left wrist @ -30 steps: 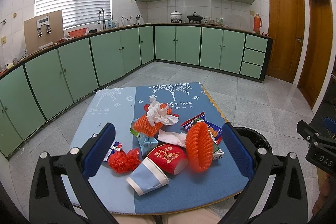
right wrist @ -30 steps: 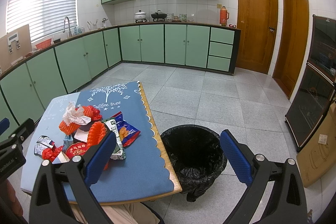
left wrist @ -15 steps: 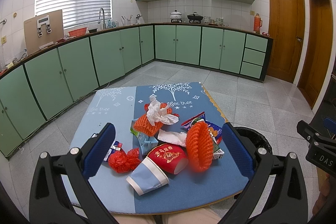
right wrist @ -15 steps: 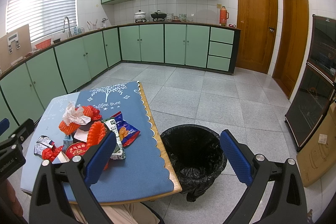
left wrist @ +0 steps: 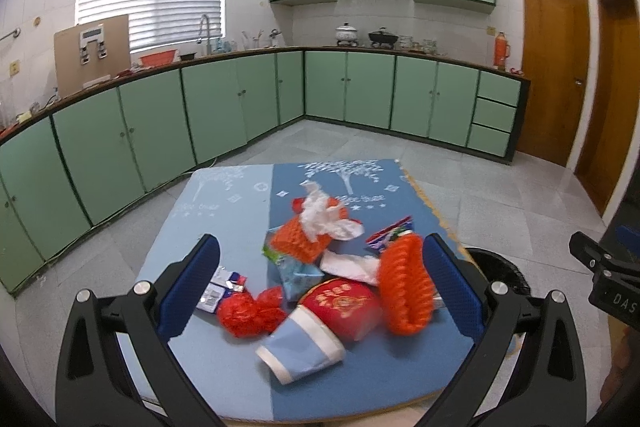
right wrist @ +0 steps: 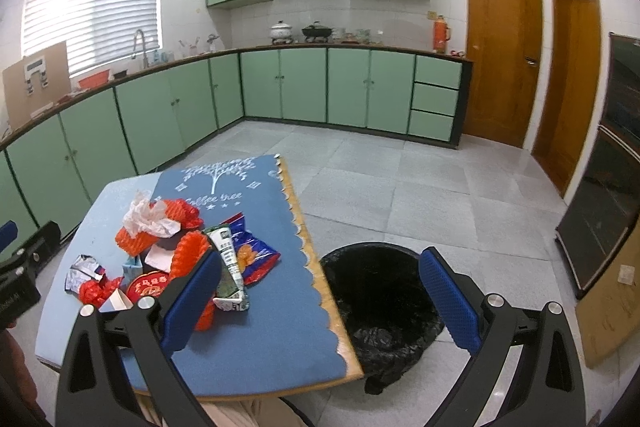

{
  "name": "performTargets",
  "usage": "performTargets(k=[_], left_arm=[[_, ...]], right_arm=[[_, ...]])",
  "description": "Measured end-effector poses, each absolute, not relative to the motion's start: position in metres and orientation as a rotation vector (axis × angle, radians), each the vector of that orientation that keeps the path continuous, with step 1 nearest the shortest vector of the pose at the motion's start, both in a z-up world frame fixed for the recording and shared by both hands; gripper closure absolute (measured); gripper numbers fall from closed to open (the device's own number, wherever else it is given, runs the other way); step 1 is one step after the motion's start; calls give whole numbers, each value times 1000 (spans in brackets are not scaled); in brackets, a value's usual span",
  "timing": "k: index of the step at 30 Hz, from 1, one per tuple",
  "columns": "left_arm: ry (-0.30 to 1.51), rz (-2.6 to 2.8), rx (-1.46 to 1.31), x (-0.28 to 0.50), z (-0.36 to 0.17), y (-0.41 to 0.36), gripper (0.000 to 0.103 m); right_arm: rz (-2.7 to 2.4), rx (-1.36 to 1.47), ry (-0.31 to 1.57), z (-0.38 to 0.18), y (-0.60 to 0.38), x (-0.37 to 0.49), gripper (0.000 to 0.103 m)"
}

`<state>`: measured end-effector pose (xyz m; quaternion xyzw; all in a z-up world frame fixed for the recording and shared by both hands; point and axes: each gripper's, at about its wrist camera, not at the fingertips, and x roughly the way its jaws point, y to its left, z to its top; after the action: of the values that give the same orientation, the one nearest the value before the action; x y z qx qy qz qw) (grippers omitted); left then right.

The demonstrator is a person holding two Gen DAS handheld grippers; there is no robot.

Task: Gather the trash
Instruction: 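Grasp the long orange foam net with the right gripper and lift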

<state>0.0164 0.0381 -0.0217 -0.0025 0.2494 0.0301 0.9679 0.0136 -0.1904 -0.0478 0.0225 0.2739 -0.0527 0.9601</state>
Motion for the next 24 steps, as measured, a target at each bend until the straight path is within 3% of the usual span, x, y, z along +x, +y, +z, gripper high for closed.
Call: performTargets(k=[9, 18, 21, 23, 24], left_arm=[[548, 121, 21, 48, -70, 66, 5], [592, 144, -16, 65, -99, 90, 5], [618, 130, -24, 70, -107, 93, 5], [631, 125, -30, 71, -111, 94, 5], [640, 123, -32, 71, -114, 94, 5]], right_arm=[[37, -3, 619, -102, -148, 66, 19], [171, -34, 711, -141, -105, 114, 41], [198, -34, 759, -154, -98, 126, 63], [232, -19, 780, -158, -97, 130, 86], [249, -9, 792, -160, -96, 131, 88]])
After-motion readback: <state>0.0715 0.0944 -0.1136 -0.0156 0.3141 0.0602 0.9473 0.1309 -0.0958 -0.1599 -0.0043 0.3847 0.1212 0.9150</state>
